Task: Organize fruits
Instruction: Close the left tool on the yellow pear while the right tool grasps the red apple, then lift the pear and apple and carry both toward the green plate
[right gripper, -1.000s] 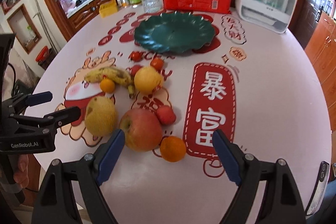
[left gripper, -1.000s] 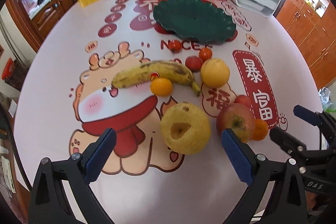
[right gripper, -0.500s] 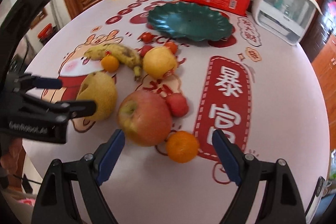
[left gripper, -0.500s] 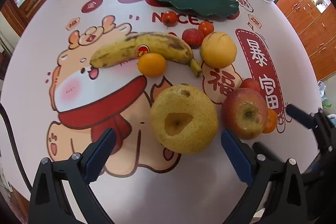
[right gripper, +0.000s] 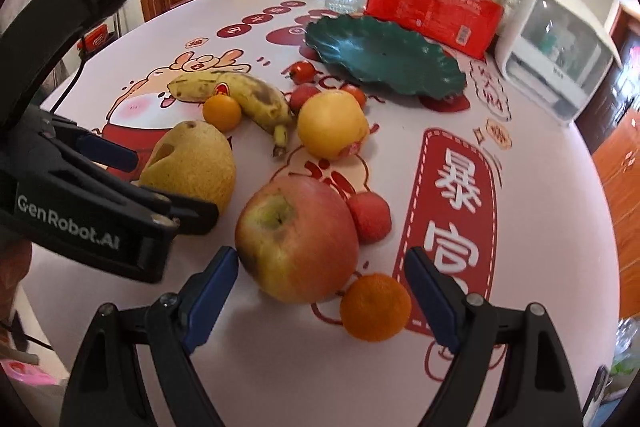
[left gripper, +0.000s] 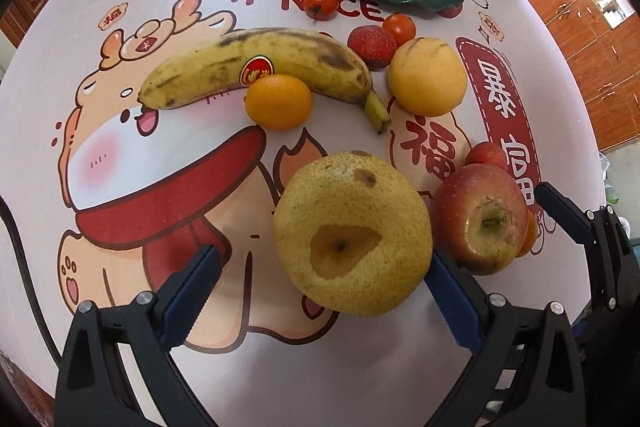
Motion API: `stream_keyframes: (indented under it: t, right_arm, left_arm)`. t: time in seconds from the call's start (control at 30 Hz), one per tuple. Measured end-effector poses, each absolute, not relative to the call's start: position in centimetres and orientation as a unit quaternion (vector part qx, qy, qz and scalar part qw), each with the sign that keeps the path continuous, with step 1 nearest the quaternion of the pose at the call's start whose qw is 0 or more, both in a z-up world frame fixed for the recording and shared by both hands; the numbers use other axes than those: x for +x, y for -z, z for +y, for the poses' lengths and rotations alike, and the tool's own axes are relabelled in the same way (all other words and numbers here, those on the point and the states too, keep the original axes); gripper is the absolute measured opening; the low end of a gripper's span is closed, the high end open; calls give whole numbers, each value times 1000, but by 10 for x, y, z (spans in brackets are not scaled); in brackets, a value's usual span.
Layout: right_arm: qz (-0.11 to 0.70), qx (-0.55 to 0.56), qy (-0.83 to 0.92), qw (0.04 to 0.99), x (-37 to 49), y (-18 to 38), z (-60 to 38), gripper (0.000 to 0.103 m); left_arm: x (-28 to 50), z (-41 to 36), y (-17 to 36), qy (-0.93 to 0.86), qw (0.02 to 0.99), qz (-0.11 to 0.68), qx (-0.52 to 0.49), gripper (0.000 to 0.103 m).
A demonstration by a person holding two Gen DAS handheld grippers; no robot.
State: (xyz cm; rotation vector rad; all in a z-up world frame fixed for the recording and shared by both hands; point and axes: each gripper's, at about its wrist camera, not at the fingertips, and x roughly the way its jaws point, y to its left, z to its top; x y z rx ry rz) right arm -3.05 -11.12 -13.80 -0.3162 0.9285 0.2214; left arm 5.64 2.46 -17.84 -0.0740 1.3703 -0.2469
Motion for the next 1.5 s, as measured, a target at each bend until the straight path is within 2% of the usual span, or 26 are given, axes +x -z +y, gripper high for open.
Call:
stream_keyframes:
  t: [0.13,0.33,0.53,0.6,0.67,1.17,1.5]
  right_arm:
    - [430,-189,-102,877,-31,145,-100,86]
    - [413,-212,-97,880,-31,149,-92,84]
    - [415,-211,-103,879,-27,152,-90,71]
    - [425,-199,-109,876,-24,153,-93,67]
    - [427,-191,-110,877,-24,154,-95,67]
    - [438,-169,-129,873,-25,152,-99,66]
    - [436,-153,-139,876,-29,134,-104,66]
  left_arm:
    - [61,19,182,113,764,635,-30,99]
    - [64,15,186,117,758,641,-30,92]
    - [65,11,184,123,759,639,-27,85]
    - [64,10,182,133,759,637,-29,74]
    - [64,6,180,143,759,635,-32,68]
    - [56,13,177,121,765,632,-26,67]
    - [46,20,136,117,792,598,-23,67]
